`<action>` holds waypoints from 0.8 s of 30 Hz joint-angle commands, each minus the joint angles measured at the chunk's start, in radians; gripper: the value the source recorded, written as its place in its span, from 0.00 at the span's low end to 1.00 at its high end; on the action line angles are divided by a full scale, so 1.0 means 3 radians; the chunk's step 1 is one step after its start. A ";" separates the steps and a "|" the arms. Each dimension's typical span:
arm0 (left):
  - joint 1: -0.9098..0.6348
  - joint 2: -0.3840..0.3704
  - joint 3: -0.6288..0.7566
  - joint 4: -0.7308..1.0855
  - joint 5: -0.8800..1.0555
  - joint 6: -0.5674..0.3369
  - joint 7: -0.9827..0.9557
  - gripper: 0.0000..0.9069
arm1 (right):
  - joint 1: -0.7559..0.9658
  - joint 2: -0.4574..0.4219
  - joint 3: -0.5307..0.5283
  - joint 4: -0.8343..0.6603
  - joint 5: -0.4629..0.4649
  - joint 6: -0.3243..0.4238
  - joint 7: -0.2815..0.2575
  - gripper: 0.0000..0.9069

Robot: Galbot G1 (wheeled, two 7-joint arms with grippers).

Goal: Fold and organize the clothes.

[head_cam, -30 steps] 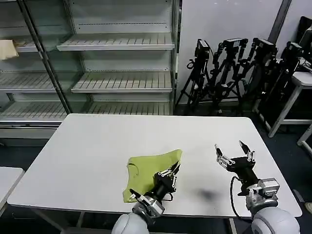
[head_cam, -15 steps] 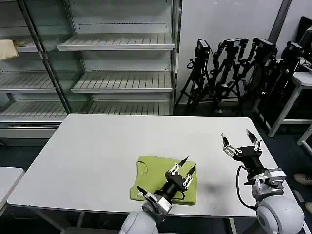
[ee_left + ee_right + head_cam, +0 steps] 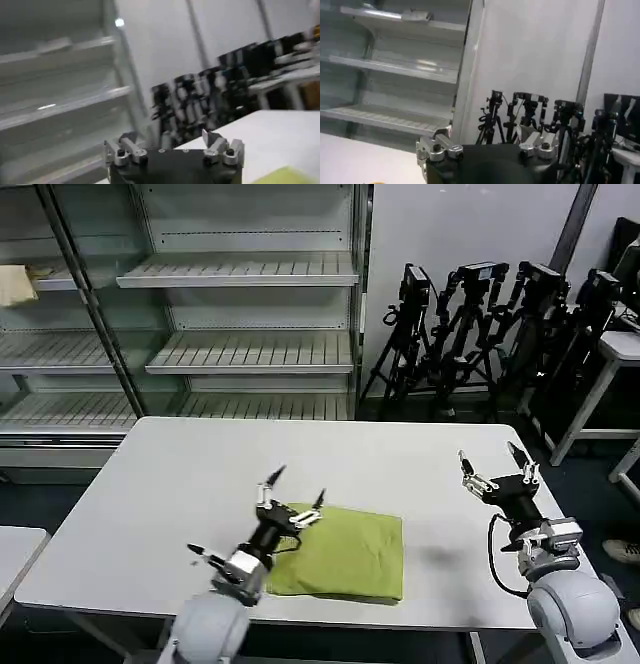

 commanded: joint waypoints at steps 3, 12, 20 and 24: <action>0.0205 0.0236 -0.0933 -0.0043 -0.0420 -0.0294 0.0063 1.00 | 0.0085 0.0084 -0.0121 -0.0287 -0.0311 0.0256 -0.0246 1.00; 0.0189 0.0197 -0.0964 -0.0044 -0.0403 -0.0336 0.0078 1.00 | 0.0062 0.0133 -0.0159 -0.0304 -0.0432 0.0339 -0.0254 1.00; 0.0247 0.0142 -0.0977 -0.0104 -0.0261 -0.0342 0.0106 1.00 | 0.0068 0.0169 -0.0175 -0.0318 -0.0529 0.0400 -0.0202 1.00; 0.0243 0.0102 -0.0954 -0.0172 -0.0193 -0.0335 0.0137 1.00 | 0.0034 0.0129 -0.0166 -0.0339 -0.0574 0.0479 -0.0188 1.00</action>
